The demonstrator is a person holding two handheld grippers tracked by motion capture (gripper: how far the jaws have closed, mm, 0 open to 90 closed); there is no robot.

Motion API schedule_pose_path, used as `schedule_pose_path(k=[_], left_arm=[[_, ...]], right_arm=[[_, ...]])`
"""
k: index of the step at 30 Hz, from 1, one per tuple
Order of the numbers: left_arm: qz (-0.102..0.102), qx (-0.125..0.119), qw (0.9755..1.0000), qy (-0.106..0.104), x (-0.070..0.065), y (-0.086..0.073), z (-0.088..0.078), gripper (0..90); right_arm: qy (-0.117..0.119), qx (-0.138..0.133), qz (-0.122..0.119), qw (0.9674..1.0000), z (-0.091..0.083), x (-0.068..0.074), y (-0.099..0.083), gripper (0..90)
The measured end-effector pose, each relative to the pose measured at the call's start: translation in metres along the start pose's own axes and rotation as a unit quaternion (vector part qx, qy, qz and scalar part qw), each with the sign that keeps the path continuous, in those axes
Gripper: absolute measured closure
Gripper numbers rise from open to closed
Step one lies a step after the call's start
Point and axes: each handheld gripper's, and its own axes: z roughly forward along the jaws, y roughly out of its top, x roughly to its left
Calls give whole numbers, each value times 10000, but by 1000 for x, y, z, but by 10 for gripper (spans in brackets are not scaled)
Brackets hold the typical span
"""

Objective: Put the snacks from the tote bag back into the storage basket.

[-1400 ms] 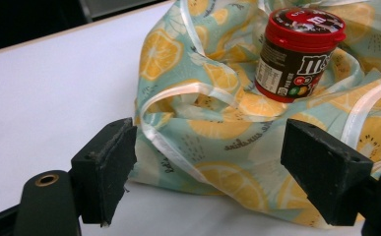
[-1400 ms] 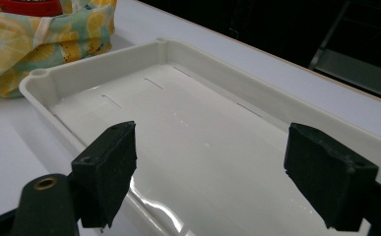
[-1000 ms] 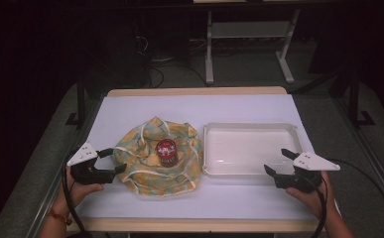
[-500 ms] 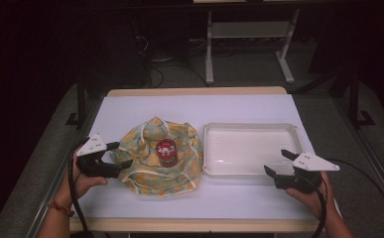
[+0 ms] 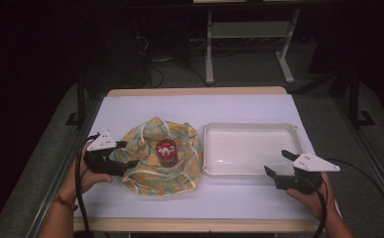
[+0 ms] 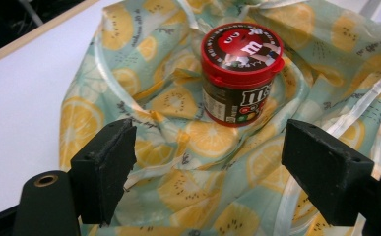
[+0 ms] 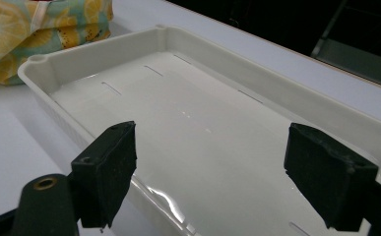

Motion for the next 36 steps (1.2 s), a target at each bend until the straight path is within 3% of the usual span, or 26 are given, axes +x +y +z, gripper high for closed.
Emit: schedule_pose_path(k=[8, 12, 17, 22, 27, 36], left_arm=[[175, 58, 9997, -134, -1, 16, 11, 200], [283, 207, 9989, -300, -3, 23, 22, 191], [429, 372, 9978, -348, -4, 32, 35, 190], [437, 398, 9971, -469, -4, 39, 47, 190], [529, 516, 9952, -639, -5, 44, 57, 190], [651, 766, 9922, -732, -5, 53, 73, 175]], right_arm=[[7, 23, 2, 10000, 0, 0, -1, 196], [10, 32, 3, 10000, 1, 0, -1, 196], [13, 47, -4, 10000, 1, 0, -2, 197], [8, 60, 3, 10000, 1, 0, -2, 197], [4, 64, 4, 10000, 1, 0, -2, 198], [-12, 72, 5, 10000, 0, 0, -4, 199]])
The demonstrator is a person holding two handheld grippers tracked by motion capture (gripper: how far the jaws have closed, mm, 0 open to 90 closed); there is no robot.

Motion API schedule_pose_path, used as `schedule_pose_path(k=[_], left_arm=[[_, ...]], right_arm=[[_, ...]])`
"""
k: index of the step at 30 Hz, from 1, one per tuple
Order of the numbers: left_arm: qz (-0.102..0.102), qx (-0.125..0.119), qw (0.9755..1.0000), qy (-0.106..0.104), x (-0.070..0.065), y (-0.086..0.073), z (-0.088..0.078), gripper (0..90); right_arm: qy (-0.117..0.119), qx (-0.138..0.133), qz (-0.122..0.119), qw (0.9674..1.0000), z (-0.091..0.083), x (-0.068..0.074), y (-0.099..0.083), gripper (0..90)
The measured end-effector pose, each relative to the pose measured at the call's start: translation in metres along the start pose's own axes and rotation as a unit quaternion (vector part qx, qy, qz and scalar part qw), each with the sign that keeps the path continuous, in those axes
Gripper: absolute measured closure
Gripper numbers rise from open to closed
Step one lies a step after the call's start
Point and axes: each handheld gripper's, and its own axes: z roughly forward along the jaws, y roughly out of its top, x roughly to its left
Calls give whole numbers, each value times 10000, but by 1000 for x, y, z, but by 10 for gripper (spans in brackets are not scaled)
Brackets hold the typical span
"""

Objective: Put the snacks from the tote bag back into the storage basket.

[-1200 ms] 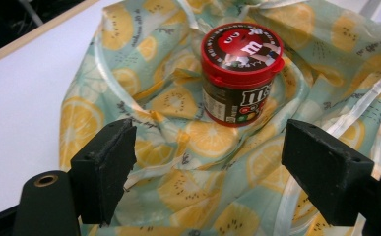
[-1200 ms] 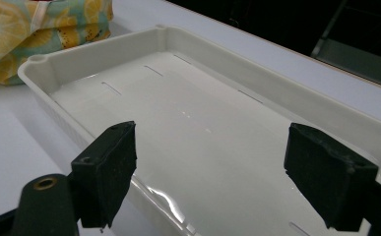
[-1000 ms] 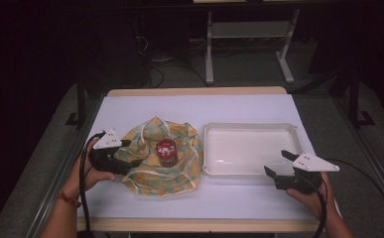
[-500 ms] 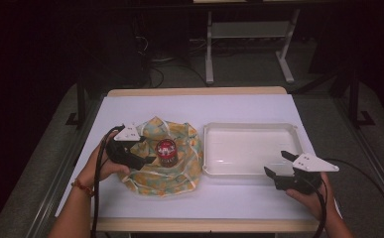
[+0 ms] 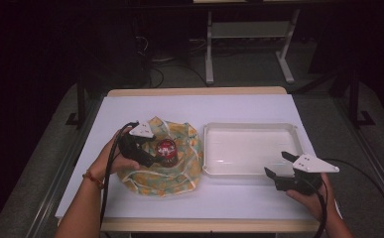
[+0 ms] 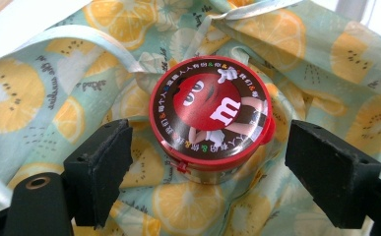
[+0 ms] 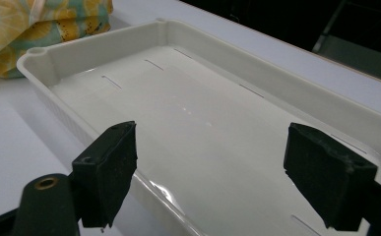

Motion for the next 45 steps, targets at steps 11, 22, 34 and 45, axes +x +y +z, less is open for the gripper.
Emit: schedule_pose_path(k=[11, 22, 34, 45], left_arm=[[126, 315, 9994, -110, 3, 5, 13, 174], [286, 615, 9972, -308, 5, 16, 29, 171], [486, 994, 9933, -343, 3, 20, 46, 188], [397, 996, 9933, -433, 6, 19, 48, 233]], right_arm=[[-19, 13, -21, 10000, -2, 1, -1, 200], [-37, 8, -6, 10000, -6, 2, -3, 200], [-86, 31, 17, 10000, -11, 2, -7, 205], [-121, 22, -1, 9999, -14, 1, -8, 209]])
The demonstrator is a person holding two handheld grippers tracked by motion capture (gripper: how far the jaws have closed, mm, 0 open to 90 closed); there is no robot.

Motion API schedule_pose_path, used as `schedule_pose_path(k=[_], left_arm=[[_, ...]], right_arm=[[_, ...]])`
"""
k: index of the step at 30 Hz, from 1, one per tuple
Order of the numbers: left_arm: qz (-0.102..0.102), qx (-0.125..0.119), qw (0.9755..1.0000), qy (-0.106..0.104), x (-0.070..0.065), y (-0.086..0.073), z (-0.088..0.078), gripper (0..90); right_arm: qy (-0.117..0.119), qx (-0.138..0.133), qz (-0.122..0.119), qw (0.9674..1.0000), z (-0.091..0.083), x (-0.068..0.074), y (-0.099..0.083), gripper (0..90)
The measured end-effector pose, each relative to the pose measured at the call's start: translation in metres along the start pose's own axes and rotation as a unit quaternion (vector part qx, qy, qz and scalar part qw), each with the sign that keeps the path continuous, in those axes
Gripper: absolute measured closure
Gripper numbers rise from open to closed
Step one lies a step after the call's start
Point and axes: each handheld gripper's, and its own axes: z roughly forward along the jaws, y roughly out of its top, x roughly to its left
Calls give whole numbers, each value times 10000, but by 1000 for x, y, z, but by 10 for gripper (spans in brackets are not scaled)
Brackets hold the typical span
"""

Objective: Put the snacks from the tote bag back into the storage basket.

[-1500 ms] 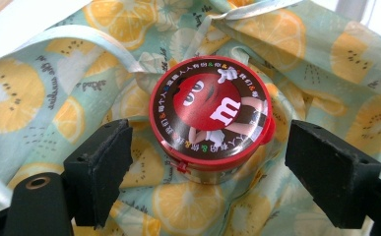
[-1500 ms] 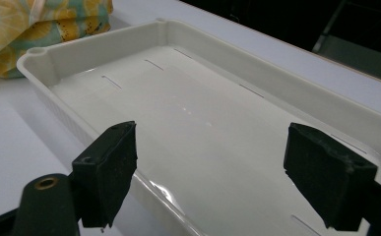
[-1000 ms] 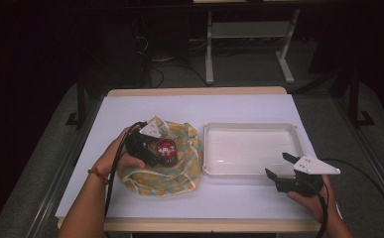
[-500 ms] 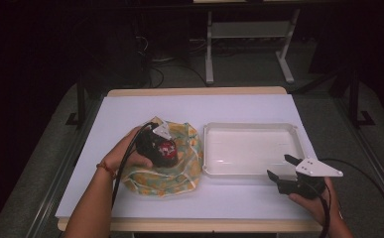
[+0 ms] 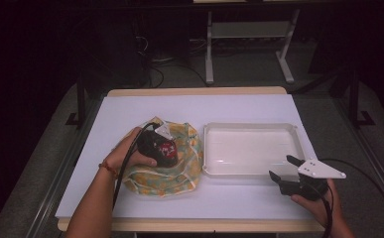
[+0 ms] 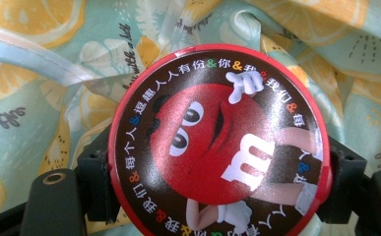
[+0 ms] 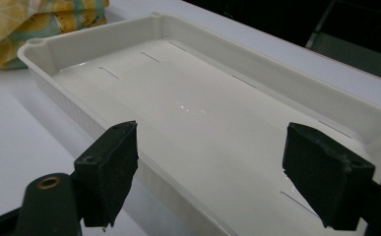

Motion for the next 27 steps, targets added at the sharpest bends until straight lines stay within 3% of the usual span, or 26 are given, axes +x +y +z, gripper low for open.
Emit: schedule_pose_path(k=[15, 27], left_arm=[[96, 123, 9999, 44, -4, 3, -2, 237], [63, 68, 9999, 133, -6, 4, -10, 238]], right_arm=[[-52, -6, 28, 10000, -3, -2, 0, 210], [-80, -9, 45, 10000, -4, -2, -1, 211]])
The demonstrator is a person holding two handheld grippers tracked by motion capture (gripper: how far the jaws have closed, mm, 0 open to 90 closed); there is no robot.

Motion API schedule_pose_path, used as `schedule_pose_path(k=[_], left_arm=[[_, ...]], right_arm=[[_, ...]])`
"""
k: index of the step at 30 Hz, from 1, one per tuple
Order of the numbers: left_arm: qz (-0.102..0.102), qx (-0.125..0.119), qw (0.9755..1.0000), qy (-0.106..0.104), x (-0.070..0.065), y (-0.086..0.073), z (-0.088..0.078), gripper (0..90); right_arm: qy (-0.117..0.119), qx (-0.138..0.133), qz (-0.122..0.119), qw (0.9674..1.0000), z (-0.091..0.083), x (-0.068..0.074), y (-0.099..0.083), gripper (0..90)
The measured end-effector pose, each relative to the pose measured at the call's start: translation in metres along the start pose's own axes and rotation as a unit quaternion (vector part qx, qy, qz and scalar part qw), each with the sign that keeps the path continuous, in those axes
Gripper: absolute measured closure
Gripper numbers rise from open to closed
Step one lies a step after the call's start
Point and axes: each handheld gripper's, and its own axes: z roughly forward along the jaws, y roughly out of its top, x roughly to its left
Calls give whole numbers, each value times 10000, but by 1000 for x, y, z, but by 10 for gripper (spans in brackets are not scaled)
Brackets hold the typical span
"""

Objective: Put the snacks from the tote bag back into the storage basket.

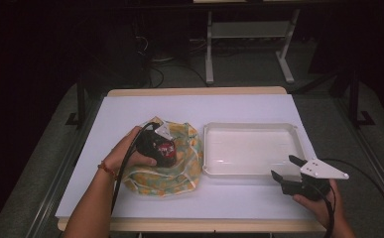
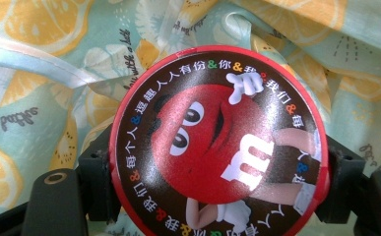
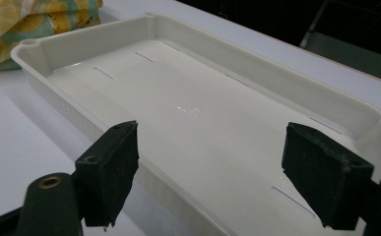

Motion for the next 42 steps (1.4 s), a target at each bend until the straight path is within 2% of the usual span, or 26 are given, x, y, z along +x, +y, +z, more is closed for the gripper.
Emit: schedule_pose_path(k=[14, 30, 37, 42], left_arm=[[14, -138, 9999, 79, -2, 1, -12, 238], [-73, -336, 9992, 197, -3, 2, -26, 238], [-211, -485, 9983, 251, -2, 2, -35, 239], [-195, -497, 9982, 277, -4, 5, -39, 239]], right_arm=[[-4, 22, 5, 10000, 1, 0, 0, 211], [1, 42, -37, 10000, 2, 0, 0, 212], [-2, 40, -39, 10000, 2, 0, 1, 212], [-10, 40, -52, 10000, 3, 0, 1, 211]])
